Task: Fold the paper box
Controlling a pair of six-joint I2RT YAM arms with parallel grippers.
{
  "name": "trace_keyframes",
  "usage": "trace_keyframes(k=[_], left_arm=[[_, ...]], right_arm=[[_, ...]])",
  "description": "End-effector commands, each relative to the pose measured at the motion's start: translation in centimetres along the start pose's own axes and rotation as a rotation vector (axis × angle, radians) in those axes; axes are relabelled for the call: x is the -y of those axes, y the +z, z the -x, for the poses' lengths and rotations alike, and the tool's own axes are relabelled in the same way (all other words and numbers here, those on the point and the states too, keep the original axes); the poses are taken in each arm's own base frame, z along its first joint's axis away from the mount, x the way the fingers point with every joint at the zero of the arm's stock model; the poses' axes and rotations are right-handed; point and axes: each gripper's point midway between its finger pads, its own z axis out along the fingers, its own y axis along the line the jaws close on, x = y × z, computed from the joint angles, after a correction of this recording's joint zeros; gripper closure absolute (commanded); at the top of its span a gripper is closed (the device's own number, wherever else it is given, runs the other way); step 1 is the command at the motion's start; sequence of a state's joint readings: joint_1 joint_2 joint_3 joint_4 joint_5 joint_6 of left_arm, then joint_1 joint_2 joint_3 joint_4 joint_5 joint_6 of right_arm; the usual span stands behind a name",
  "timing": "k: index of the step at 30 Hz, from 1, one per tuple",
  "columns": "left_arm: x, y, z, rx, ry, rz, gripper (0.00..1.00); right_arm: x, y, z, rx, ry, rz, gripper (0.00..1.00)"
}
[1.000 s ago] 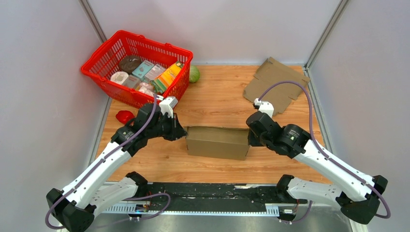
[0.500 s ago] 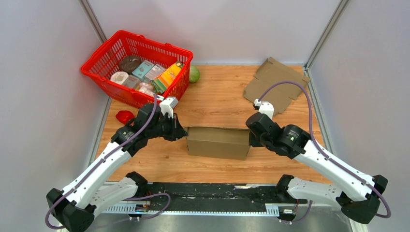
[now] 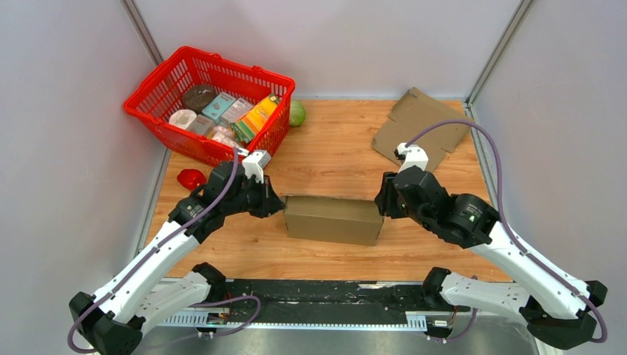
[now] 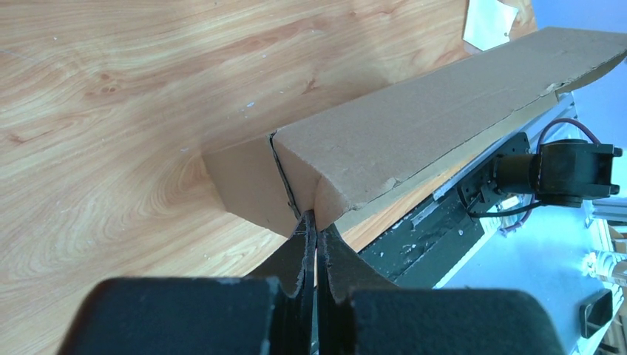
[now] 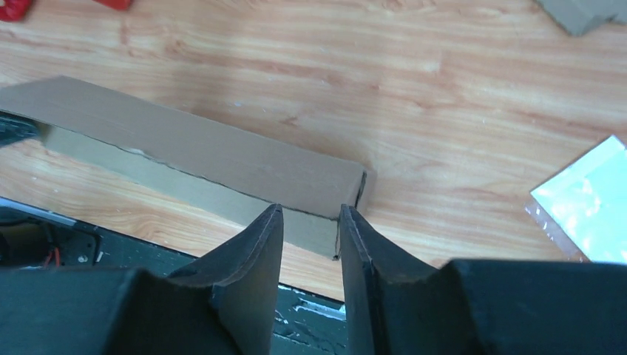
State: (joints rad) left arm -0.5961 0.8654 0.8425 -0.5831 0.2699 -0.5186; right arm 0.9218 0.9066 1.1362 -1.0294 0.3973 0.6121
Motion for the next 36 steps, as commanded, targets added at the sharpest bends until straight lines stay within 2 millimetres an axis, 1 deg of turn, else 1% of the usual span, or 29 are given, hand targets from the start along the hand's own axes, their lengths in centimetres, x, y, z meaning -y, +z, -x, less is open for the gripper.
trace_keyframes(k=[1,4,6,8,12,13,17,19,20,22,23,25,26,27,29,30,31,32,33,35,36], left_arm=[[-1.1,-0.2,-1.9,-0.069,-0.019,0.051,1.00],[-1.0,-0.2,-1.7,-0.064,-0.019,0.054,1.00],[-1.0,-0.3,-1.6,-0.057,-0.020,0.058,1.00],[-1.1,-0.3,-1.7,-0.055,-0.021,0.063,1.00],[-1.2,-0.5,-1.6,-0.046,-0.021,0.076,1.00],[-1.3,-0.5,-1.5,-0.039,-0.020,0.084,1.00],[-1.5,-0.7,-1.4,-0.019,-0.022,0.104,1.00],[-1.6,-0.6,-1.5,-0.008,-0.020,0.113,1.00],[-1.5,-0.6,-1.5,-0.004,-0.027,0.112,1.00],[-1.3,-0.7,-1.3,0.002,-0.022,0.108,1.00],[-1.3,-0.7,-1.3,0.001,-0.019,0.113,1.00],[-1.4,-0.8,-1.1,0.007,-0.017,0.122,1.00],[-1.3,-0.8,-1.1,0.008,-0.015,0.120,1.00],[-1.3,-0.8,-1.0,0.010,-0.016,0.117,1.00],[-1.0,-0.7,-0.9,0.007,-0.010,0.103,0.97],[-0.7,-0.8,-0.9,0.004,-0.007,0.089,0.90],[-0.4,-0.9,-0.6,0.012,-0.005,0.081,0.87],[-0.2,-1.0,-0.5,0.016,-0.005,0.072,0.84],[0.1,-1.1,-0.2,0.025,-0.005,0.062,0.80],[0.7,-1.3,0.0,0.030,-0.006,0.036,0.67],[0.9,-1.5,0.0,0.028,-0.004,0.025,0.62]], right_arm=[[-0.8,-1.3,3.0,0.067,-0.041,0.018,0.63],[-0.9,-0.7,2.3,0.036,-0.063,0.013,0.62],[-0.6,-0.2,2.0,0.037,-0.068,-0.003,0.62],[0.0,0.5,1.2,0.023,-0.088,-0.028,0.62],[0.4,1.4,0.7,0.021,-0.106,-0.053,0.64],[0.4,1.4,0.7,0.022,-0.107,-0.051,0.65],[0.3,1.8,0.6,0.023,-0.107,-0.054,0.75],[0.2,1.9,0.4,0.016,-0.108,-0.048,0.76],[0.2,1.9,0.4,0.014,-0.105,-0.051,0.74],[0.4,1.2,0.4,0.012,-0.095,-0.045,0.65],[0.2,0.8,0.5,0.013,-0.084,-0.033,0.45],[0.0,-0.5,1.2,0.021,-0.045,-0.006,0.35],[0.0,-1.4,1.7,0.039,0.001,0.002,0.27],[0.5,-1.9,1.7,0.035,0.030,-0.011,0.22],[0.4,-3.0,2.1,0.051,0.131,0.018,0.05],[0.1,-3.2,2.0,0.036,0.173,0.047,0.02],[0.0,-3.2,1.6,0.024,0.198,0.063,0.00],[-0.3,-3.3,1.6,0.018,0.225,0.082,0.00],[-0.7,-3.5,1.4,-0.004,0.260,0.107,0.00],[-1.3,-3.5,1.4,-0.013,0.297,0.138,0.00],[-1.9,-3.5,1.2,-0.032,0.309,0.172,0.00]])
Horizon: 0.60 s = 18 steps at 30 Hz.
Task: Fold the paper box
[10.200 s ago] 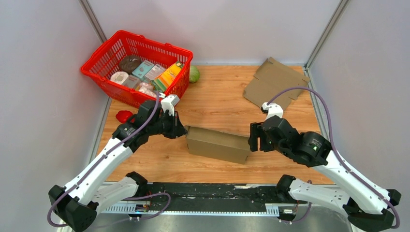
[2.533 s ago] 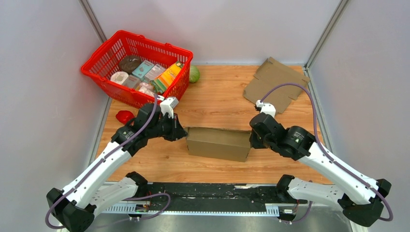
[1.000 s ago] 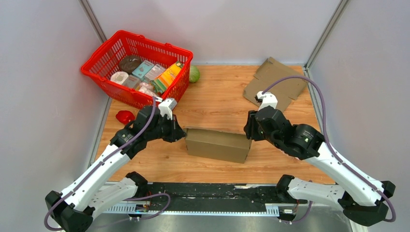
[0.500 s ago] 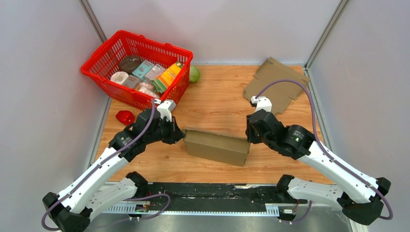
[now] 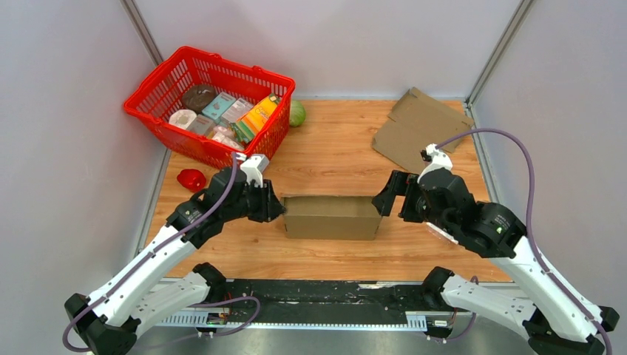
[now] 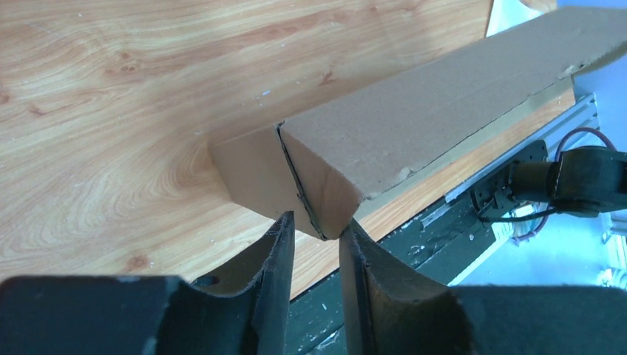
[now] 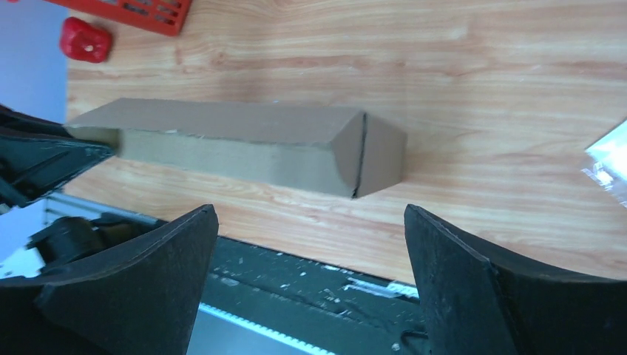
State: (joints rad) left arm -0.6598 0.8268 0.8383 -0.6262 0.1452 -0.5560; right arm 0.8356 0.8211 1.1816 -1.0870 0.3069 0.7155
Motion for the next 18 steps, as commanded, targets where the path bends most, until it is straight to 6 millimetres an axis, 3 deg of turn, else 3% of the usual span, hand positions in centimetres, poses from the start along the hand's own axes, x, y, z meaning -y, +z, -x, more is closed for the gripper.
trace_keyframes(k=[1,4,12,18], left_arm=[[1.6,-1.1,0.8,0.010,0.007,-0.059,0.62],[2.0,-1.8,1.1,0.010,0.026,-0.070,0.57],[3.5,-5.0,2.8,0.064,0.038,-0.107,0.44],[3.7,-3.8,4.0,0.013,-0.078,-0.062,0.60]], right_arm=[[-2.7,-0.5,-0.4,-0.064,0.132,0.128,0.00],[-2.8,0.1,-0.3,-0.062,0.109,0.123,0.00],[-1.7,0.7,1.6,-0.029,0.163,0.099,0.12],[-2.0,2.1,1.4,-0.074,0.210,0.132,0.17]])
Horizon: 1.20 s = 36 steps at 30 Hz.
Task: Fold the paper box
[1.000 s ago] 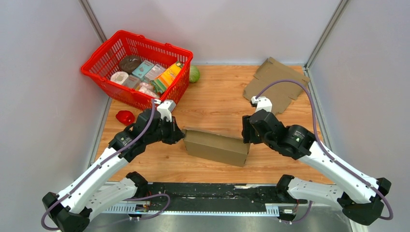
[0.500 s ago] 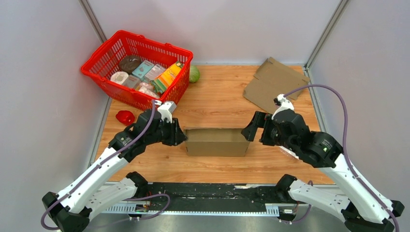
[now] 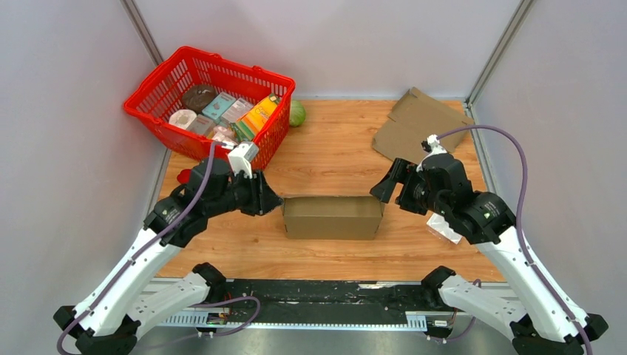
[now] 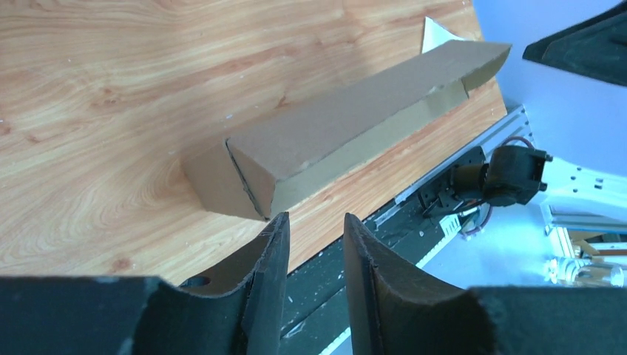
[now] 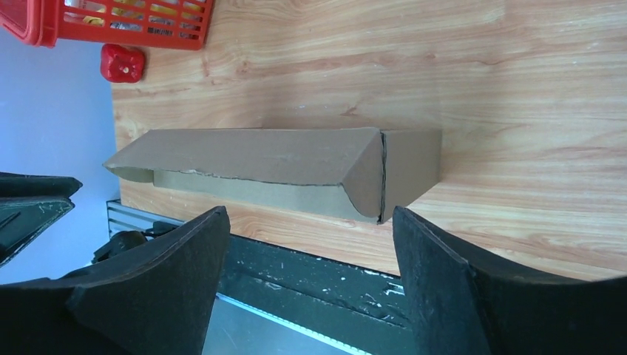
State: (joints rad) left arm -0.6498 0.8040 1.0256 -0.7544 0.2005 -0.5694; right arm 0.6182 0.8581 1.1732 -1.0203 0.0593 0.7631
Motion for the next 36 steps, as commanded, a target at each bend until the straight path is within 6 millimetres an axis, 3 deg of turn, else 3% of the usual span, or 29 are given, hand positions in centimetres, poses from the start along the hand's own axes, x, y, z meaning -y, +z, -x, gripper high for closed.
trace_keyframes(k=[1,3,7,13,24,31,36], left_arm=[[0.1,0.8,1.0,-0.033,-0.085,0.029,0.60],[-0.3,1.3,1.2,-0.037,-0.091,0.052,0.58],[-1.0,1.8,1.6,-0.014,-0.099,0.088,0.43],[-1.0,2.8,2.3,-0.002,-0.097,0.081,0.41],[-0.9,4.7,1.2,-0.055,-0.112,0.039,0.64],[-1.1,5.1,0.0,-0.071,-0.125,0.022,0.80],[-2.0,5.3,-2.0,-0.082,-0.159,0.023,0.84]], right_arm=[[-1.5,0.9,0.0,-0.026,0.026,0.080,0.18],[-1.6,1.1,0.1,-0.025,0.026,0.084,0.21],[-1.3,2.0,-0.2,-0.041,0.026,0.071,0.26],[-0.7,2.5,0.2,-0.020,0.017,0.049,0.31],[-0.1,3.9,-0.5,-0.057,0.018,0.051,0.43],[0.3,4.7,-1.7,-0.092,0.024,0.059,0.58],[1.5,5.0,-3.2,-0.111,0.025,0.049,0.60]])
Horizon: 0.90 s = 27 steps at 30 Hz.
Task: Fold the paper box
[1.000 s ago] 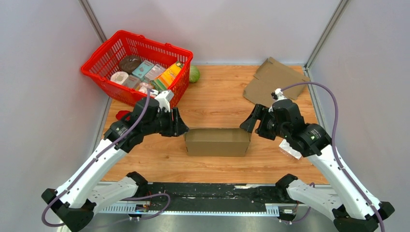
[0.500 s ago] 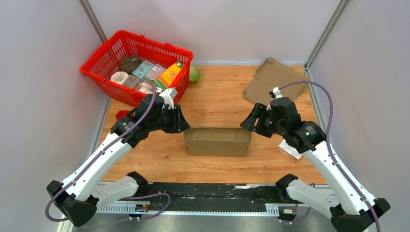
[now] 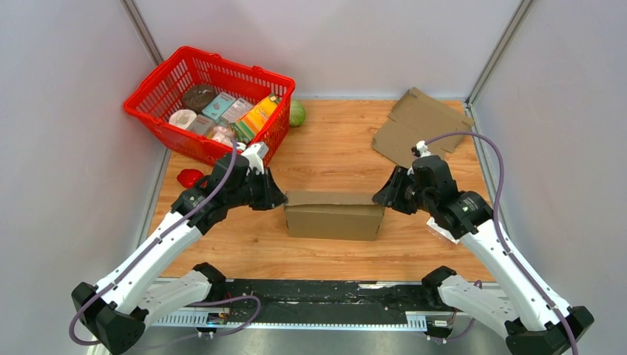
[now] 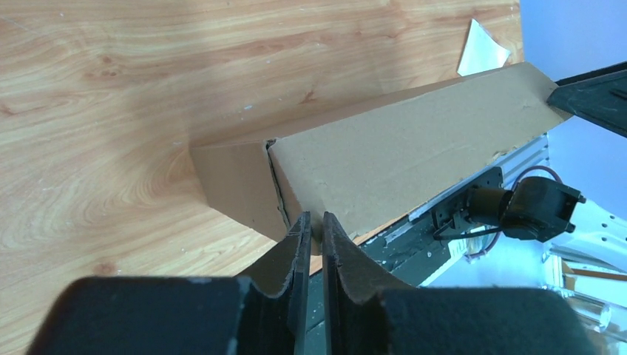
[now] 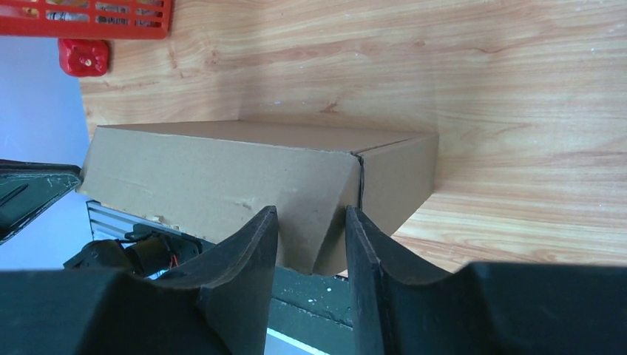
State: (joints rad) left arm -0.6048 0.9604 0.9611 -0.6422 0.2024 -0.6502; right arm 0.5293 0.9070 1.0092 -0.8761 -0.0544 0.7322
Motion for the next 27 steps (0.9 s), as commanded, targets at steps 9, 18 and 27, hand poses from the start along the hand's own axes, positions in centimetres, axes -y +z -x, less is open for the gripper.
trace_keyframes(k=[9,18,27], left_arm=[[-0.7,0.3,-3.1,-0.044,-0.002,-0.052,0.73],[1.7,-1.7,0.4,0.001,0.057,-0.146,0.50],[0.1,0.0,-1.5,-0.053,0.010,-0.149,0.59]], right_arm=[[2.0,0.8,-3.0,-0.017,-0.130,0.059,0.51],[0.4,-0.4,-0.8,-0.058,-0.208,0.153,0.39],[2.1,0.1,-2.2,-0.126,-0.170,0.202,0.50]])
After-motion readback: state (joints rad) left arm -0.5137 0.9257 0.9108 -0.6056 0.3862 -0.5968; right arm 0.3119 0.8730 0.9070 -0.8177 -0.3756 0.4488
